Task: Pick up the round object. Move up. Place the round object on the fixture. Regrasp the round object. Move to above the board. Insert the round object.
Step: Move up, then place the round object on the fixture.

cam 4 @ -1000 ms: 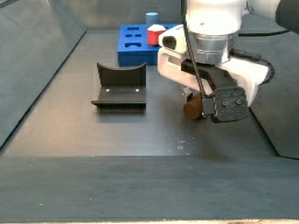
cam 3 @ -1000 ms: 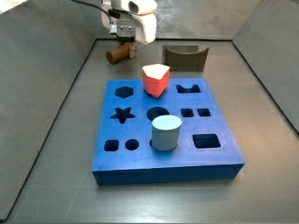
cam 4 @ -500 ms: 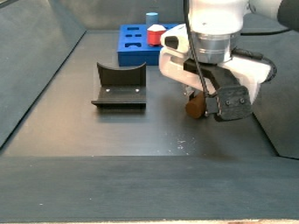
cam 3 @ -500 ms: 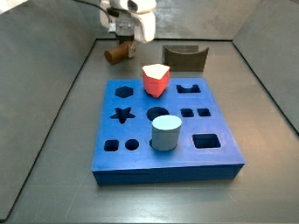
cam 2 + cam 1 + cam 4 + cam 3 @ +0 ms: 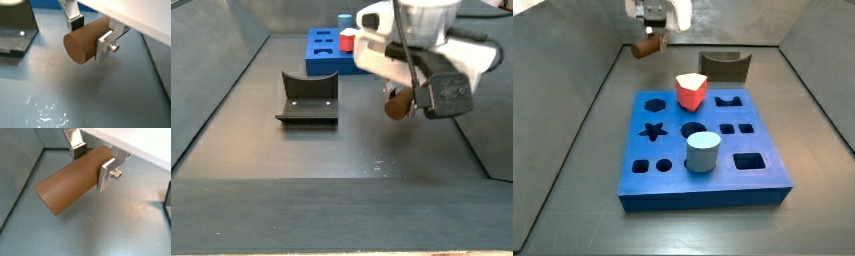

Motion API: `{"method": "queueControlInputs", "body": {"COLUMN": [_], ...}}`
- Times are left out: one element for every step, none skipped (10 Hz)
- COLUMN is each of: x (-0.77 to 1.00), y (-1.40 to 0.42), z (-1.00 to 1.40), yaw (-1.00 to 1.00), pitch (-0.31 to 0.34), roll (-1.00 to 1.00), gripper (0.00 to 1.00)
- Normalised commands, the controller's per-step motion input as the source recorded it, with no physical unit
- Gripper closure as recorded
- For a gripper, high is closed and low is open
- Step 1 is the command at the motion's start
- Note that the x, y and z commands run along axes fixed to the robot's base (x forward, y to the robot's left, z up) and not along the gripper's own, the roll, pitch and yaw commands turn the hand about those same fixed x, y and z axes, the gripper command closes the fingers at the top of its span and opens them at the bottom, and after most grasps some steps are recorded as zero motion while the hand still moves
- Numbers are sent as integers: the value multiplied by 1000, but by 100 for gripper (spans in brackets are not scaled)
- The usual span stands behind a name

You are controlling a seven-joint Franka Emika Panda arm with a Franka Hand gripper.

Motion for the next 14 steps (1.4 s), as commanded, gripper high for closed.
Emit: {"method": "queueControlInputs", "body": {"x": [-19,-22,0,-1,-11,-20,-27,-31,-33,-31,-28,-23,-13,-6], "y": [-1,-6,0,-3,1,3,1,1,0,-4,-5,-5,3,8], "z": [392,240,1000,1000,1000,1000,1000,1000,1000,909,788,709,494,357], "yaw": [-14,-8,0,10,8,0,-3,2,10,17,22,20,12,8], "pitch": [155,157,0,-3,22,55,79,96,112,132,147,144,144,147], "roll": [158,195,0,2,23,65,94,120,145,175,185,168,109,84], "gripper": [100,100,100,100,100,100,100,100,100,100,100,100,100,100]}}
